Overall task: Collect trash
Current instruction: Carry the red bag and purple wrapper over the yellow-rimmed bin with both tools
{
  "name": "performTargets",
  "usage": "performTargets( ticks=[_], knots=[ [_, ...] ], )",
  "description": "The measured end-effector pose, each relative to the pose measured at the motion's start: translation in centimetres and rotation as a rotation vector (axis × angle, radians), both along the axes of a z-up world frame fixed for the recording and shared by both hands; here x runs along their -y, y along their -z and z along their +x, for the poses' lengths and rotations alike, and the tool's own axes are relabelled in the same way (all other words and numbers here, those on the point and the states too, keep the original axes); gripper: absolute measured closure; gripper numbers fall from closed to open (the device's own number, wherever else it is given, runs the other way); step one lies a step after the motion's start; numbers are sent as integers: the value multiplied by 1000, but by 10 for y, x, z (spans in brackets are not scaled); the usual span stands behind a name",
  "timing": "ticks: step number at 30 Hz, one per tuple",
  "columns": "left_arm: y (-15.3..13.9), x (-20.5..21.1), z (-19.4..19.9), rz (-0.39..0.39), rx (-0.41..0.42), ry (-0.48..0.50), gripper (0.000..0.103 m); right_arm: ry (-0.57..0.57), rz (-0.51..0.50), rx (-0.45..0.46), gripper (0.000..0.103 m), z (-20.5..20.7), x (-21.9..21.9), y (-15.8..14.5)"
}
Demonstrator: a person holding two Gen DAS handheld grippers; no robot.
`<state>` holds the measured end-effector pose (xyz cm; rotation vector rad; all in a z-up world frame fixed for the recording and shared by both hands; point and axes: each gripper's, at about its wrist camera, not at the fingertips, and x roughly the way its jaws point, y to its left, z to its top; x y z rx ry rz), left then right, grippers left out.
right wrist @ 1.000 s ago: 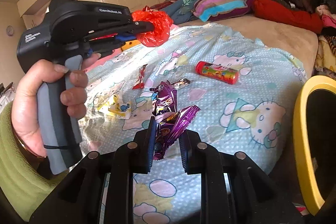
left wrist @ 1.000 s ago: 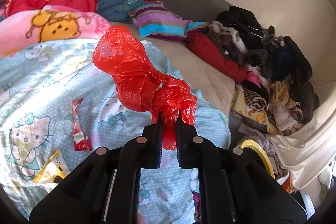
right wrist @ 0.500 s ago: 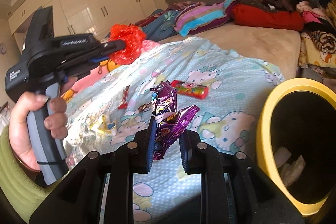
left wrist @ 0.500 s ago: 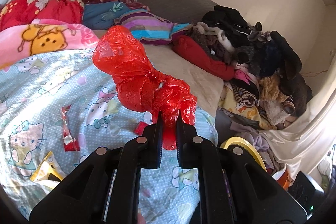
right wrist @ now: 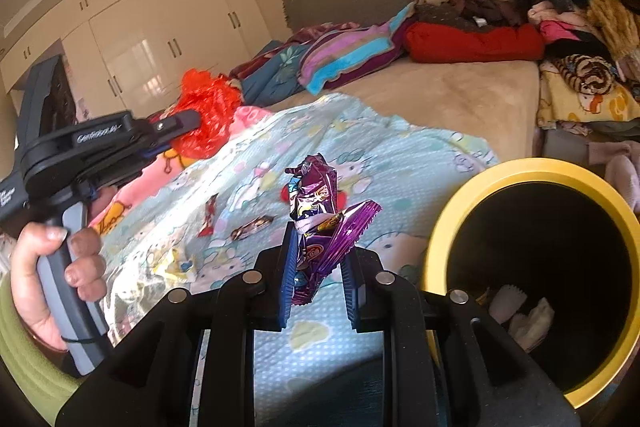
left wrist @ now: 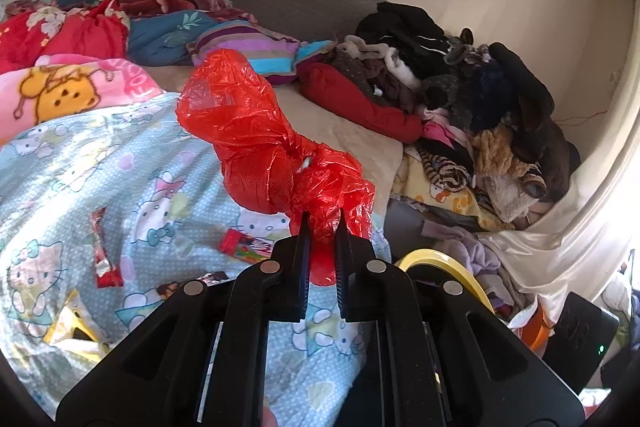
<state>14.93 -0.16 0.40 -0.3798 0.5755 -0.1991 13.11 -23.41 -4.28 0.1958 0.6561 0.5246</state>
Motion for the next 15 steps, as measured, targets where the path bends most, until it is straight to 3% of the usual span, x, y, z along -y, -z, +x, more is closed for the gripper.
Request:
performTargets(
  ticks=[15],
  knots=[
    [1,38,-5,27,6,97,97,113,26,24,83,4,46,-10]
  ],
)
